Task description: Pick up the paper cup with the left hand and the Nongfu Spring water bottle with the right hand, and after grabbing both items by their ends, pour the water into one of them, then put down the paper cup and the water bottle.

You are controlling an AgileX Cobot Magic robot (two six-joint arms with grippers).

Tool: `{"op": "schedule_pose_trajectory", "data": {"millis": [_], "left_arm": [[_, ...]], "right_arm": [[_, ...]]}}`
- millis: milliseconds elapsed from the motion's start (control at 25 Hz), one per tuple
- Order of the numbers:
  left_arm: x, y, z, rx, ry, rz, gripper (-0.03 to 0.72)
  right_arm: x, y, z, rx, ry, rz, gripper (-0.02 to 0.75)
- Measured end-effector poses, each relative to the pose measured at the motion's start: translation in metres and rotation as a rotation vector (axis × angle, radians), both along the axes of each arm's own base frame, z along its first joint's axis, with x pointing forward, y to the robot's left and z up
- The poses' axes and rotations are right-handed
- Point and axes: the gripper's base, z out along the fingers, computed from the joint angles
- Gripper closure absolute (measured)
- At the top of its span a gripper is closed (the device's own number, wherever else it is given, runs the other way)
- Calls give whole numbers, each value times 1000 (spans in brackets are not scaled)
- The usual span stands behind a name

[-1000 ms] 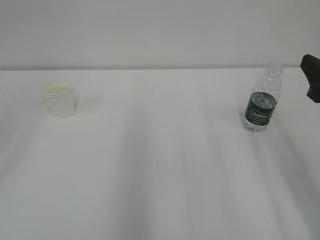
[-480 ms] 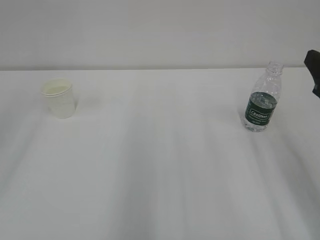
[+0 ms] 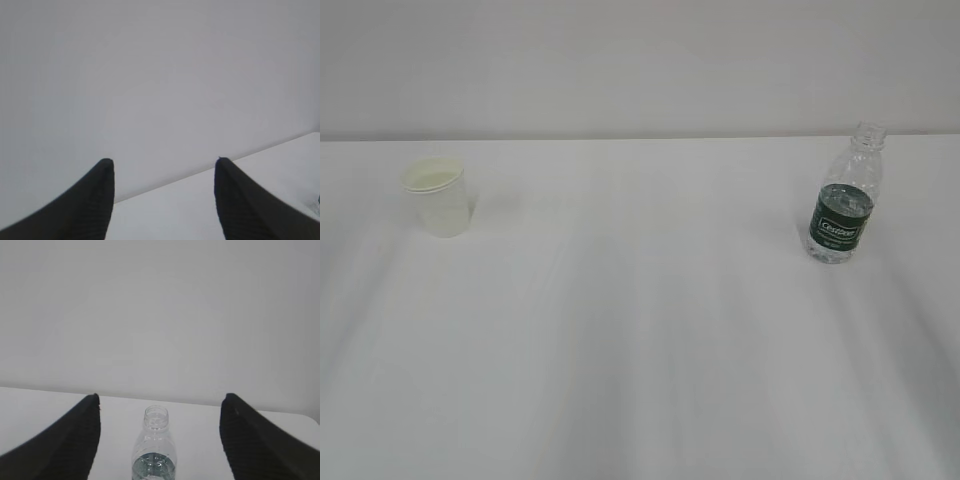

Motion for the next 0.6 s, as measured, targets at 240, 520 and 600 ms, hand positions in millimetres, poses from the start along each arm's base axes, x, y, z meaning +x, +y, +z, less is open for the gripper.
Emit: {"op": "schedule_pose_trajectory", "data": {"millis": [240,520,600], "left_arm": [[-9,-3,5,-13,-12,-4,237],[-5,4,-42,-91,138,74,238],[-3,9,-61,-92,186,138,238]], "right_arm": [[-25,-2,14,-23,-3,-17,181],[-41,-3,25,-24,-50,-23,182],[-43,-3,26,-23,-57,-21,182]]}}
